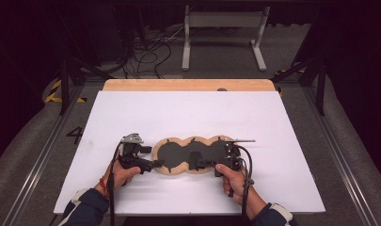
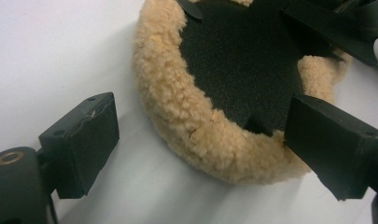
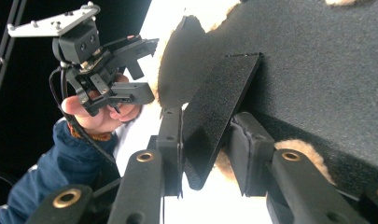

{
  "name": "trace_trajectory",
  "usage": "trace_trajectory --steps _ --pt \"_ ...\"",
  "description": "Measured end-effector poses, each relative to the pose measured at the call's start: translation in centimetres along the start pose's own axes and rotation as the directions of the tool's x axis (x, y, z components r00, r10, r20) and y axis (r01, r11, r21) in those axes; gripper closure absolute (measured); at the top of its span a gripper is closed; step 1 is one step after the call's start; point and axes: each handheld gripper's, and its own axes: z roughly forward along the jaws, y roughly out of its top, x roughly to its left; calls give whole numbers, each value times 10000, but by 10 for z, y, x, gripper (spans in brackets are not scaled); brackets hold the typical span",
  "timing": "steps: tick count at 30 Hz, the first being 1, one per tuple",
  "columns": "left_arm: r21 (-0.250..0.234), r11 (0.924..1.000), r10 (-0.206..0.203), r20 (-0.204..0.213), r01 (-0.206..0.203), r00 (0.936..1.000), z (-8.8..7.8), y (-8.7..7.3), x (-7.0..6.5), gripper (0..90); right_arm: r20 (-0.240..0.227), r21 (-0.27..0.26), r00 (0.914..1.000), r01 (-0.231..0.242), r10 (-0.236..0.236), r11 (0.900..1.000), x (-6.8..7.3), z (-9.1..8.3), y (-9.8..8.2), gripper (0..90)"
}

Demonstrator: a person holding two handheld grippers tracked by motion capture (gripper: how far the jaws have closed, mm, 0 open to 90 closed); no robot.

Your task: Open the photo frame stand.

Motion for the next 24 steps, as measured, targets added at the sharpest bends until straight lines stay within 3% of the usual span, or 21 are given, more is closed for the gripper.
trace_trajectory --steps 4,8,12,17,24 --pt "49 9998 196 -35 -196 9998 0 0 -1 119 101 98 9982 599 -600 9982 1 1 1 692" --pt "100 9995 310 190 -312 9993 2 1 -3 127 222 139 9934 1124 -1127 9936 4 1 0 693" --pt "96 9994 332 459 -337 9984 6 3 -5 142 290 180 9846 1718 -1722 9850 5 1 -1 698" --pt "185 9966 784 720 -799 9943 14 8 -13 170 448 286 9698 2388 -2399 9707 8 1 0 697" --pt "-84 9989 459 798 -453 9958 12 7 -13 212 424 251 9661 2538 -2546 9669 8 1 0 696"
